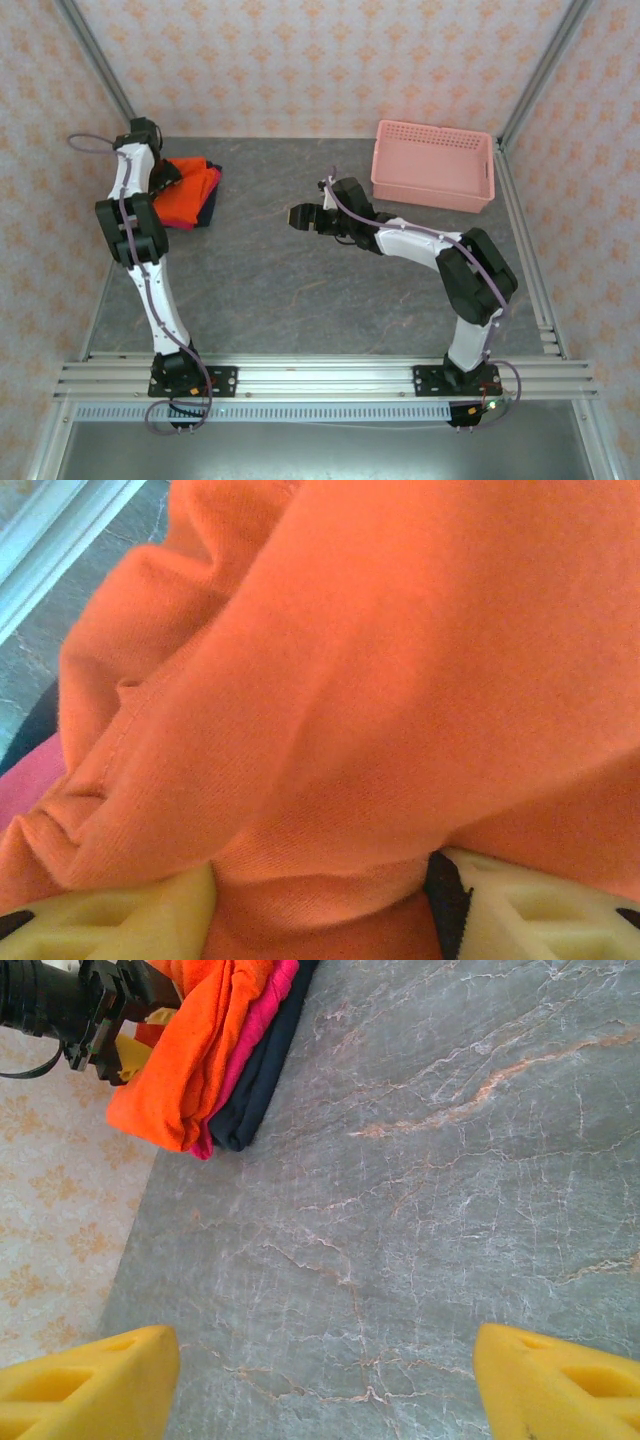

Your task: Fold and stack the t-shirts

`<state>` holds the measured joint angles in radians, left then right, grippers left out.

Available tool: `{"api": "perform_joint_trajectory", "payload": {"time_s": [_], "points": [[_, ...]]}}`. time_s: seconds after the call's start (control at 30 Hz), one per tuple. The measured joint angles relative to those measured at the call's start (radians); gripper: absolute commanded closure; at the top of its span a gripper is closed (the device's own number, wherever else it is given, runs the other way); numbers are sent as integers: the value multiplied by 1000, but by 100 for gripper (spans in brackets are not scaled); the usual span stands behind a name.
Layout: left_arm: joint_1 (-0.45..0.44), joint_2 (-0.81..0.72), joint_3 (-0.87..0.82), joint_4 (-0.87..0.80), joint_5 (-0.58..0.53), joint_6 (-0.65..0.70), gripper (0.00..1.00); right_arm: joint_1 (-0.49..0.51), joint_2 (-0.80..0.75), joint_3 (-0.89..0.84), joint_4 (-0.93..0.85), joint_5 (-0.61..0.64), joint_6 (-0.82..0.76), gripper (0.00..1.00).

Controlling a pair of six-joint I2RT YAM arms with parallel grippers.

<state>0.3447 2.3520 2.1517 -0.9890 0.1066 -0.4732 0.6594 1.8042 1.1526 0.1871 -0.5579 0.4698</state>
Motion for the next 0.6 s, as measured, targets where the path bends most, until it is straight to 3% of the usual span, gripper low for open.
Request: {"api": "perform_joint_trajectory", "payload": {"time_s": [0.2, 0.37, 0.6], "points": [[17, -15, -15, 26, 58, -30, 24, 0, -5, 0, -11, 2, 0, 22], [15, -86, -59, 45, 70, -26, 0, -5, -53, -13, -19, 25, -11, 22], [-26, -369, -213, 116, 2, 15, 0, -77, -217, -108, -14, 105, -28, 19]]}}
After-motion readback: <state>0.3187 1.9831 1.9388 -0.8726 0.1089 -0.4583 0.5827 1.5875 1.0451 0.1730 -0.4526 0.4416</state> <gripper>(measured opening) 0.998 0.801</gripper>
